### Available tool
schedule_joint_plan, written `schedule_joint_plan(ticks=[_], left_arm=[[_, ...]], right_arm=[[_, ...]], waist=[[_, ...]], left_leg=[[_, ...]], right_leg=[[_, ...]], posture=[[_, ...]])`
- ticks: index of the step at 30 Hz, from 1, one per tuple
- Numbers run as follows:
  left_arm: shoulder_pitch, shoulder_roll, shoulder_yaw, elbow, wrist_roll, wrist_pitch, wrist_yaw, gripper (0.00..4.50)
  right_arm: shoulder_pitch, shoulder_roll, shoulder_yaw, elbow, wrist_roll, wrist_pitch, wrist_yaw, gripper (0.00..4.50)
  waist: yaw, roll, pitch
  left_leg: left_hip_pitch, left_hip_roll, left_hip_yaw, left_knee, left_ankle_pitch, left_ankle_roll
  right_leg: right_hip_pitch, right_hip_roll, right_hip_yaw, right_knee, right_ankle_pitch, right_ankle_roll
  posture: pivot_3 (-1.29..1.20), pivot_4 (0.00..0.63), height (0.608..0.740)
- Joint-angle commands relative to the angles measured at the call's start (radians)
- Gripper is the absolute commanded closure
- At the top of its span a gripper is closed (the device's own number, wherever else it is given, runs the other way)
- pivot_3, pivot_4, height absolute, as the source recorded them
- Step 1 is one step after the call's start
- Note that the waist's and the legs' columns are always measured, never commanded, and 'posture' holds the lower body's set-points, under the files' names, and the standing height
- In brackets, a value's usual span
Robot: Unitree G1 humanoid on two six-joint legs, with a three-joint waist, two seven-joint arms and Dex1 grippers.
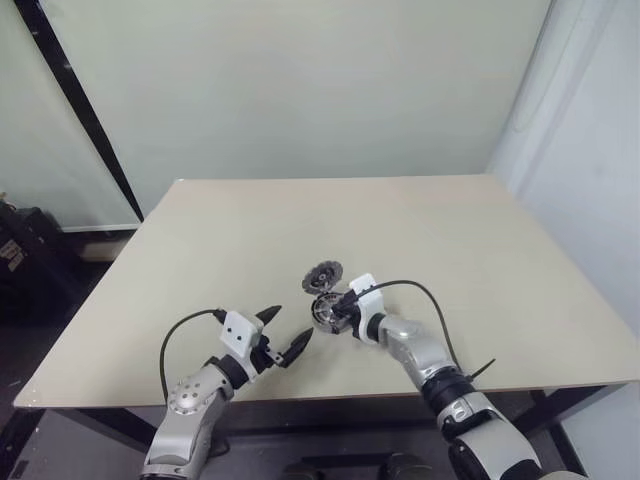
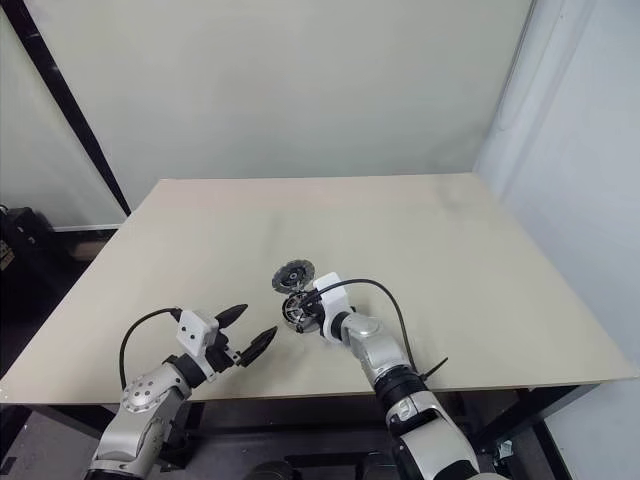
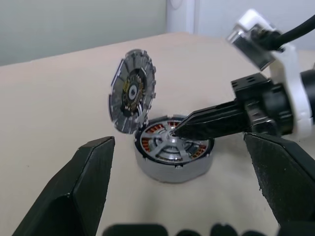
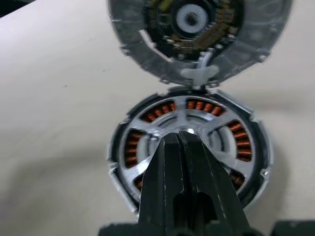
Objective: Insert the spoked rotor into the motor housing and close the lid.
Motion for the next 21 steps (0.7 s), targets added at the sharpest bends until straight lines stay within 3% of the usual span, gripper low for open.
schedule_joint_plan(ticks=[1, 6, 8, 10, 14, 20, 21], left_arm=[[-0.011, 0.002, 0.015, -0.033, -0.002, -0.012, 0.005, 0.00], [-0.019, -0.006, 0.009, -0.022, -0.011, 0.000, 0.001, 0.00], [-0.018, -0.005, 0.008, -0.025, -0.014, 0.033, 0.007, 0.37], [-0.018, -0.006, 0.011, -0.027, -0.013, 0.053, 0.015, 0.87], [-0.031, -0.022, 0.032, -0.030, -0.014, 0.093, 0.066, 2.30], [-0.069, -0.014, 0.062, -0.076, -0.019, 0.382, 0.204, 4.48], [-0.070, -0.009, 0.059, -0.085, -0.019, 0.410, 0.206, 4.48]], right_arm=[[-0.055, -0.071, 0.055, -0.198, -0.026, 0.122, 0.104, 3.55], [-0.101, -0.212, 0.189, -0.312, -0.145, 0.156, 0.210, 1.80], [-0.123, -0.278, 0.270, -0.350, -0.200, 0.151, 0.296, 1.09], [-0.137, -0.321, 0.326, -0.372, -0.240, 0.133, 0.351, 1.06], [-0.159, -0.373, 0.408, -0.384, -0.317, 0.085, 0.426, 1.06], [-0.209, -0.381, 0.488, -0.328, -0.420, -0.006, 0.474, 1.06], [-0.218, -0.376, 0.500, -0.313, -0.435, -0.021, 0.476, 1.06]], waist=[[0.000, 0.000, 0.000], [0.002, 0.000, 0.000], [0.003, 0.000, 0.000], [0.004, 0.000, 0.000], [0.004, 0.000, 0.000], [0.004, -0.001, 0.000], [0.004, -0.001, 0.000]], left_leg=[[0.000, 0.000, 0.000, 0.000, 0.000, 0.000], [0.000, -0.001, 0.000, 0.000, 0.000, 0.000], [0.000, -0.001, 0.000, 0.000, 0.000, 0.000], [0.000, -0.001, 0.000, 0.000, 0.000, 0.000], [0.000, -0.001, 0.000, 0.000, 0.000, 0.000], [0.001, -0.001, -0.001, 0.001, 0.000, 0.000], [0.001, -0.001, -0.001, 0.001, 0.000, 0.000]], right_leg=[[0.000, 0.000, 0.000, 0.000, 0.000, 0.000], [0.000, 0.000, -0.001, -0.001, 0.000, 0.000], [0.000, 0.000, -0.001, -0.001, 0.000, 0.000], [0.000, 0.000, -0.001, -0.001, -0.001, -0.001], [0.000, 0.000, -0.001, -0.001, -0.001, -0.001], [0.001, 0.001, -0.002, 0.000, 0.000, 0.001], [0.001, 0.001, -0.002, 0.000, 0.000, 0.001]], posture=[[0.00, 0.000, 0.740], [0.00, 0.000, 0.740], [0.00, 0.000, 0.740], [0.00, 0.000, 0.740], [0.00, 0.000, 0.740], [0.00, 0.000, 0.740], [0.00, 0.000, 0.740]])
